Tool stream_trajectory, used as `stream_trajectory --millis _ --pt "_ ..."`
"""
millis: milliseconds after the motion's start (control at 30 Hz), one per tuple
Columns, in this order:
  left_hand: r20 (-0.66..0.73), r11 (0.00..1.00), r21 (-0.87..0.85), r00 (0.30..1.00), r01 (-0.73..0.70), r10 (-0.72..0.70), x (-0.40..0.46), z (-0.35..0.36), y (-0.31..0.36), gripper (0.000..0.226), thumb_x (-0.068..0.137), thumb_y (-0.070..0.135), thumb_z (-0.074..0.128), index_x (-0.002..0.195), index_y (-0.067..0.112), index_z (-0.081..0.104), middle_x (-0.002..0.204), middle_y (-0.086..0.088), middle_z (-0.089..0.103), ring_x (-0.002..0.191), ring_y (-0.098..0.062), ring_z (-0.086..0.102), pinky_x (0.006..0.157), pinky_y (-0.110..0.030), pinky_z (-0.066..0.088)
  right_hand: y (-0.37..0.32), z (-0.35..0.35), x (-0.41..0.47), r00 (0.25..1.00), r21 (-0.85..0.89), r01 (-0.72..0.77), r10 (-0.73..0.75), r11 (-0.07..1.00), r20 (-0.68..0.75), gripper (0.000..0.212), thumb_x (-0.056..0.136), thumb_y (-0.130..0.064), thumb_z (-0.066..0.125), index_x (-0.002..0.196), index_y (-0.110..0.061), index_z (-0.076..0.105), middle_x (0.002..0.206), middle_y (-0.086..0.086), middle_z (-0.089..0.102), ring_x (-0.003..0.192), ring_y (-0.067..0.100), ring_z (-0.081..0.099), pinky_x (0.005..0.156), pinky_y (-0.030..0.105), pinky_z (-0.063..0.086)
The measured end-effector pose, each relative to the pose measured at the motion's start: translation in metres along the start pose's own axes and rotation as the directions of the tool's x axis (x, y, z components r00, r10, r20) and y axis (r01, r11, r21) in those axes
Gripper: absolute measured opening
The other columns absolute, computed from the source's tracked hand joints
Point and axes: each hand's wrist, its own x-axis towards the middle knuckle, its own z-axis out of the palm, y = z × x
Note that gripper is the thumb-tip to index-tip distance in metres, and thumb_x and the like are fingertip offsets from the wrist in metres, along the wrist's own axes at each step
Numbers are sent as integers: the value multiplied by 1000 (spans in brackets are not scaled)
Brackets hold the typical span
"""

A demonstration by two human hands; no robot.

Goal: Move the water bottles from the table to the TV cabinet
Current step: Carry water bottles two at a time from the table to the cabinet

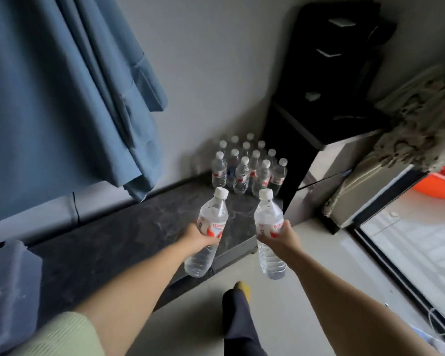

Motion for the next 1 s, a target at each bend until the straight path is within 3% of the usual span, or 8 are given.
stream_trajectory --millis 200,367,533,600,767,1000 --pt "-11 992 -53 994 112 -113 114 16 50 63 70 27 84 122 7 56 121 -10 63 110 -25 60 92 -31 45 -25 0 128 998 -3 -61 61 998 8 57 67 -38 82 107 -16 49 94 3 65 88 27 63 76 35 49" --pt "-65 982 -85 983 166 -171 182 35 78 71 72 23 82 132 11 47 126 -11 60 116 -29 57 103 -43 43 -35 9 207 990 68 -137 135 988 37 62 66 -37 83 112 -17 47 102 4 65 94 27 63 86 43 52" --pt "-104 957 -128 956 259 -273 247 65 78 63 72 30 82 124 8 54 120 -14 63 109 -29 60 95 -38 47 -24 46 261 973 142 -231 229 963 31 64 68 -33 82 121 -19 51 113 5 66 106 29 62 95 48 49" --pt "-129 965 -117 960 233 -248 271 75 73 59 69 31 84 119 12 58 114 -11 67 102 -28 64 89 -36 51 -18 61 278 961 164 -272 275 948 4 65 70 -38 80 125 -21 50 116 5 66 108 30 62 96 44 49" --pt "-161 974 -142 967 176 -198 333 98 58 64 69 29 85 125 18 55 116 -7 67 106 -27 63 90 -36 51 -2 102 320 914 271 -352 391 896 -106 66 74 -39 78 127 -23 44 118 4 63 104 28 60 79 29 41" --pt "-294 951 -288 935 110 -197 384 126 55 69 70 25 85 129 15 51 121 -9 66 110 -25 62 82 -21 40 7 150 351 853 456 -376 494 806 -169 58 74 -39 77 119 -36 40 95 -11 57 82 14 55 63 21 38"
